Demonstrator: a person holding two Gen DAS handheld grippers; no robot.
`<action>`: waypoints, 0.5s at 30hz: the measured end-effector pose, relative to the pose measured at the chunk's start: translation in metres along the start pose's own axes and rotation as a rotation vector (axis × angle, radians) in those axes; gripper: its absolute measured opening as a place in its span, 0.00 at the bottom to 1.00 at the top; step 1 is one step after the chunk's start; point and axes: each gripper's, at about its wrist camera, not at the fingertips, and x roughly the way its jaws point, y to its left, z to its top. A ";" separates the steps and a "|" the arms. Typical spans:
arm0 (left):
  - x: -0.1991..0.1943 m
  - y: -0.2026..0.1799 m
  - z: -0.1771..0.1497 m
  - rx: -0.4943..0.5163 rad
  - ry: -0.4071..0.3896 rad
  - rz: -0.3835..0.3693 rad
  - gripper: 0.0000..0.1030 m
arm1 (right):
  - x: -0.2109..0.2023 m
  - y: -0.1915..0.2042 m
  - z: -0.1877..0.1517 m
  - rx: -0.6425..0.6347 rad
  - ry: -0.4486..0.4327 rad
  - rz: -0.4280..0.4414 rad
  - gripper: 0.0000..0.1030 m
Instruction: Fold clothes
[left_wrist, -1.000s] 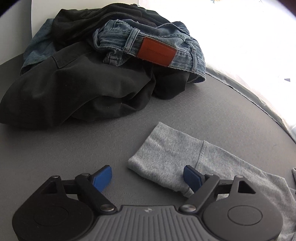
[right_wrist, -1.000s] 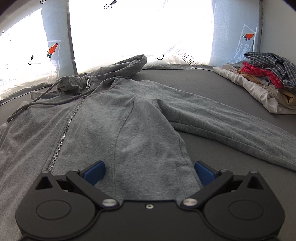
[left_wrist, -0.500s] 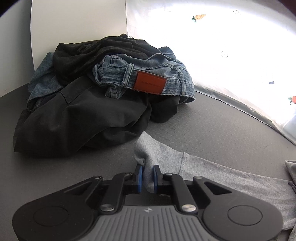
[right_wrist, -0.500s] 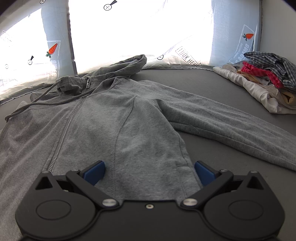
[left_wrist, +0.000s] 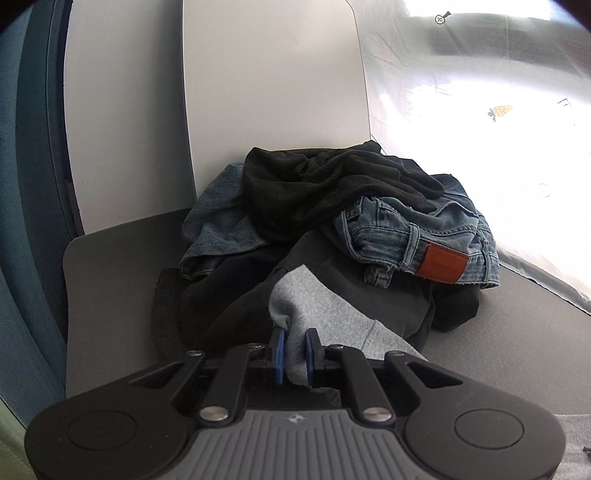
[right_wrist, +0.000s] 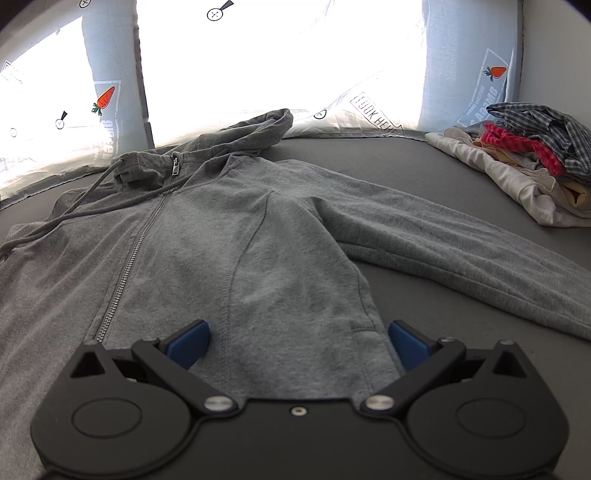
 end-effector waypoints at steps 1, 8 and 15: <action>-0.002 0.005 0.001 -0.009 -0.002 0.010 0.12 | 0.000 0.000 0.000 0.000 0.000 0.000 1.00; -0.026 0.019 -0.014 0.009 0.033 0.060 0.13 | 0.000 0.000 0.000 0.000 0.000 0.000 1.00; -0.004 0.041 -0.056 -0.092 0.237 0.110 0.18 | 0.001 0.000 0.000 0.000 0.000 0.000 1.00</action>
